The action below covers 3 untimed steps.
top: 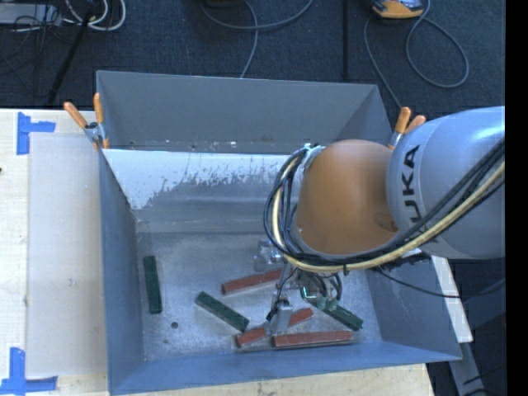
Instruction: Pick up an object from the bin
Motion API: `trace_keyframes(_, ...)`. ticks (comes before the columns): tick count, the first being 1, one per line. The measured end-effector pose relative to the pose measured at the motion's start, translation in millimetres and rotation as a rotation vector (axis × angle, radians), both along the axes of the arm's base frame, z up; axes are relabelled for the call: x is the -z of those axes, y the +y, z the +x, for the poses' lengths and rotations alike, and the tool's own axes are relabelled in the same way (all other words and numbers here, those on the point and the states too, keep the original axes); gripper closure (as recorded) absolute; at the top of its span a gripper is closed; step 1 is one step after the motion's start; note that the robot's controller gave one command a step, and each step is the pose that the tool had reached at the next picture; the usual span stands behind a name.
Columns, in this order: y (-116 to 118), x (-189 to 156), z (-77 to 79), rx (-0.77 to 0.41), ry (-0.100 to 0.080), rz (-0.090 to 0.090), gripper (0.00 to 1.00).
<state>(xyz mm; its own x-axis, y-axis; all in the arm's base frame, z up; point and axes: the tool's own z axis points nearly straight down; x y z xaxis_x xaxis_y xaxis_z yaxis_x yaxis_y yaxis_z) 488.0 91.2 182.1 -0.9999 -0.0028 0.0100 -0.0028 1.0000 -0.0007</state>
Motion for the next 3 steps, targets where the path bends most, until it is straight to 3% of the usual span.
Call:
trace_keyframes(1, -48, 115, 47.5, -0.199, -0.004, 0.002, 0.00)
trace_keyframes(2, -47, 112, 48.9, -0.196, -0.011, 0.002, 1.00)
trace_keyframes(3, -35, -19, 74.0, -0.158, -0.020, 0.002, 1.00)
